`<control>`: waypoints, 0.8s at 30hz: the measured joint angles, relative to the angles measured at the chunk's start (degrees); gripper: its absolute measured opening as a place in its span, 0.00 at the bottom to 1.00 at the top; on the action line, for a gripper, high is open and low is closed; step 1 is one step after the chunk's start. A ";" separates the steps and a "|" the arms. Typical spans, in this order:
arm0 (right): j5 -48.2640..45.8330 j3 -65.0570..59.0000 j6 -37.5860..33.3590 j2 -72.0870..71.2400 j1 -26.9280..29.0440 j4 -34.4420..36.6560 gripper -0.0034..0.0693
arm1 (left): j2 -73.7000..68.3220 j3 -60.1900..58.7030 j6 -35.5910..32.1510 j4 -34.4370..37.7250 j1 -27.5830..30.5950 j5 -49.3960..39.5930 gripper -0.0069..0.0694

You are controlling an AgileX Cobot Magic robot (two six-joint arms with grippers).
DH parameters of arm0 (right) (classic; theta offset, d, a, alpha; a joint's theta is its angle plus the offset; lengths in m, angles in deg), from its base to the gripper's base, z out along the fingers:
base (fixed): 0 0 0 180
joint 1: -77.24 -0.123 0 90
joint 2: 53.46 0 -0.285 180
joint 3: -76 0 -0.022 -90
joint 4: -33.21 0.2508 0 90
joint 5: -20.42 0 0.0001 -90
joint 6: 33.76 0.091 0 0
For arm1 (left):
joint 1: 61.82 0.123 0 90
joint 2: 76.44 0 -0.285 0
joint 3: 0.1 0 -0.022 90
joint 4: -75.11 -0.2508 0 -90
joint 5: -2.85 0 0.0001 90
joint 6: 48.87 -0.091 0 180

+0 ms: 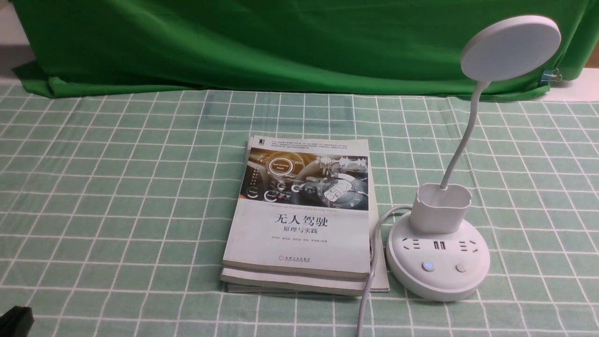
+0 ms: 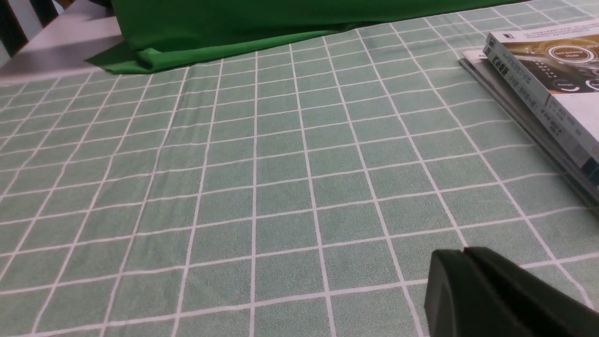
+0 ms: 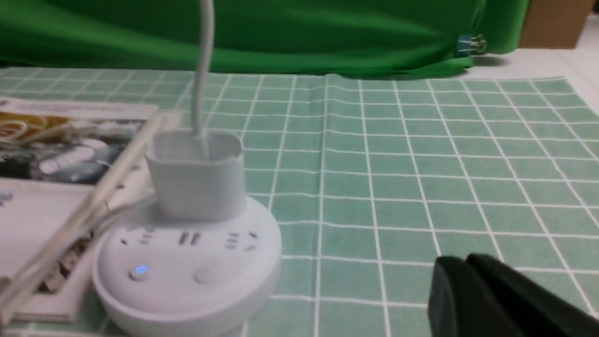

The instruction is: Turn off the desk lamp on the blue coffee tablecloth by hand.

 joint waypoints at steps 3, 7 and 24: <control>-0.59 -1.33 0.18 -4.26 0.06 0.00 0.09 | 0.00 0.00 0.00 0.00 0.00 0.00 0.09; -0.87 -1.33 0.83 -5.98 0.06 0.00 0.09 | 0.00 0.00 0.00 0.00 0.00 0.00 0.09; -0.92 -1.33 1.53 -5.98 0.06 -0.11 0.13 | 0.00 0.00 0.00 0.00 0.00 0.00 0.09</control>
